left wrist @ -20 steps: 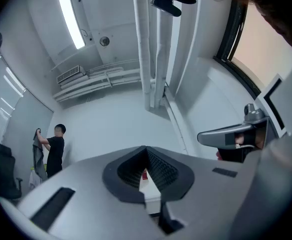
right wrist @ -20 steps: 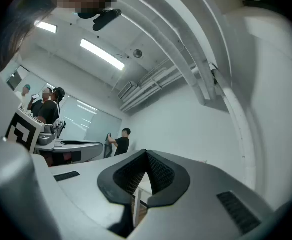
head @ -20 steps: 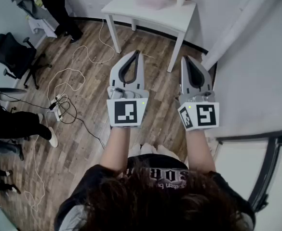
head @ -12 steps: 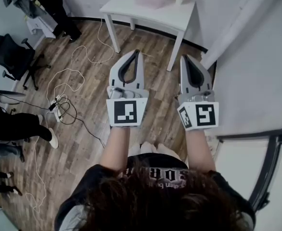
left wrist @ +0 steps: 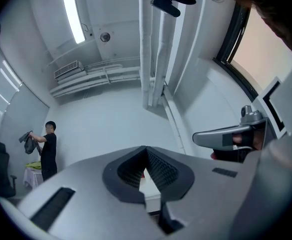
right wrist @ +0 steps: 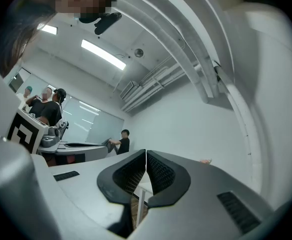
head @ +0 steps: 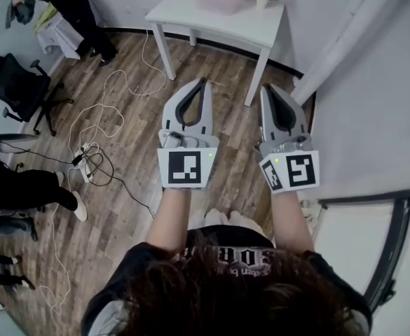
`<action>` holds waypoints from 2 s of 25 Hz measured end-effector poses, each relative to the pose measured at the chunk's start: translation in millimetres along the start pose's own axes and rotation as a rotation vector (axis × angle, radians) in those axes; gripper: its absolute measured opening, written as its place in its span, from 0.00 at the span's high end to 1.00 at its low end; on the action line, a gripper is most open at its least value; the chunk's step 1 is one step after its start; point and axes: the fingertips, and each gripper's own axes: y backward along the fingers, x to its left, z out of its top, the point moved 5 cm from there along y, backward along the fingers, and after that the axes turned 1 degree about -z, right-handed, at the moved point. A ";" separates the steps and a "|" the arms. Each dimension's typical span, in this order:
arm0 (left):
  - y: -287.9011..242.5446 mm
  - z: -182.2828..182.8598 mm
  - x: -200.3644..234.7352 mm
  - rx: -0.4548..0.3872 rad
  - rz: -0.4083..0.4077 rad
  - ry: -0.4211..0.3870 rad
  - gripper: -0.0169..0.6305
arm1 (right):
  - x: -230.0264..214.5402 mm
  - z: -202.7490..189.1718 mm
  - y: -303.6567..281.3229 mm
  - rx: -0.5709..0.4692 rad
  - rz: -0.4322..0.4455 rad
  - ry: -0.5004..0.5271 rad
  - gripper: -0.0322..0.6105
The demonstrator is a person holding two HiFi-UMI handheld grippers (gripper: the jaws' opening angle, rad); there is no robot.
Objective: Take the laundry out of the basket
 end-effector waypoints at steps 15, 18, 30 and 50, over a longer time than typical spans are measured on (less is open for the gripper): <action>-23.5 -25.4 34.9 0.018 -0.028 0.032 0.98 | 4.9 -22.2 -39.5 0.018 -0.012 0.006 0.91; -36.9 -30.7 40.6 0.008 -0.020 0.035 0.98 | -2.0 -27.3 -51.5 0.012 -0.011 0.014 0.90; -144.2 -57.9 69.5 -0.011 0.012 0.006 0.98 | -71.6 -59.1 -150.5 -0.023 0.019 0.001 0.91; -297.5 -114.5 129.2 -0.005 0.026 0.036 0.98 | -158.7 -115.5 -296.8 -0.001 0.008 0.006 0.91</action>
